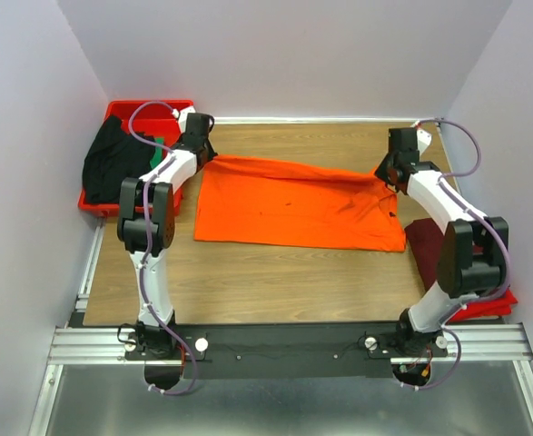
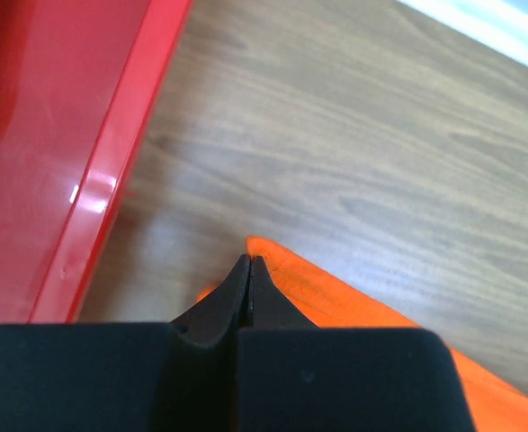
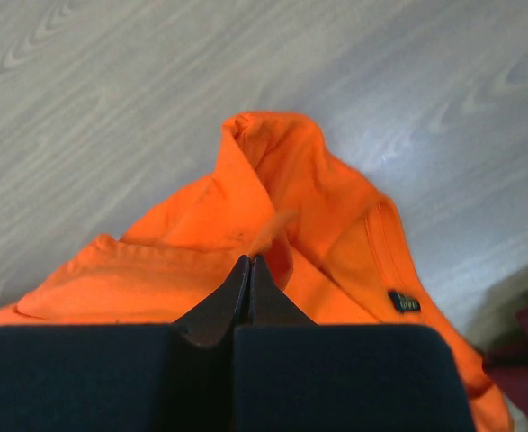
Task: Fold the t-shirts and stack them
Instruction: Fold the tshirt
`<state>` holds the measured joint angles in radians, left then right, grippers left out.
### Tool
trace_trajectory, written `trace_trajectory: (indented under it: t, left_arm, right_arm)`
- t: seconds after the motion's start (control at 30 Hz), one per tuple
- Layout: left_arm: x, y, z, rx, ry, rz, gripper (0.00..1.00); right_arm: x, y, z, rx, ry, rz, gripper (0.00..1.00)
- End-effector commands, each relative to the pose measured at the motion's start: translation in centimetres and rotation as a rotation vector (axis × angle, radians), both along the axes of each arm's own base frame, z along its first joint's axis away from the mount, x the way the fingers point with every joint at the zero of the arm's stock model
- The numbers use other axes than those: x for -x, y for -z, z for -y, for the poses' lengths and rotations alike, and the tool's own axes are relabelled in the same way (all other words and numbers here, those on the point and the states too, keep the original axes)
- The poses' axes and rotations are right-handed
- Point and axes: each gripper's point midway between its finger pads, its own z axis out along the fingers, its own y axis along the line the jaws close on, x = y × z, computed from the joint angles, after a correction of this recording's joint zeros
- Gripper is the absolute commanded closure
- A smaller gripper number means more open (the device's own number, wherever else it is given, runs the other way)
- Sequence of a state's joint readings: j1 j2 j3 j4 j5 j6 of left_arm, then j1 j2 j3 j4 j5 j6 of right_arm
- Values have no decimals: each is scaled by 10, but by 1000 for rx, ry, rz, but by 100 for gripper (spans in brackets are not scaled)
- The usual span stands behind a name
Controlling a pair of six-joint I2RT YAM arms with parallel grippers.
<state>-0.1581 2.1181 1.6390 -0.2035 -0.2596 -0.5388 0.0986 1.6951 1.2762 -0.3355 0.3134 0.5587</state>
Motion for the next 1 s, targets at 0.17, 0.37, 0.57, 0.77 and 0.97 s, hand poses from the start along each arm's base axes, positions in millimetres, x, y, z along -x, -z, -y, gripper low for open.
trace_trajectory:
  t: [0.17,0.37,0.57,0.77,0.97]
  left_arm:
    - [26,-27,0,90,-30,63,100]
    - [41,-22,1,115,-35,52,100]
    - [51,-10,2,125,-44,20,100]
    - [62,1,2,146,-57,-8,100]
    - [74,5,3,167,-76,-15,100]
  right_arm:
    - [47,-6,-7,-89,-4,19,99]
    - [70,0,-11,-118,-18,11,100]
    - [88,13,-13,-138,-25,-17,100]
    - [101,26,-15,-148,-30,-47,100]
    - [111,35,-14,-152,-25,-66,99]
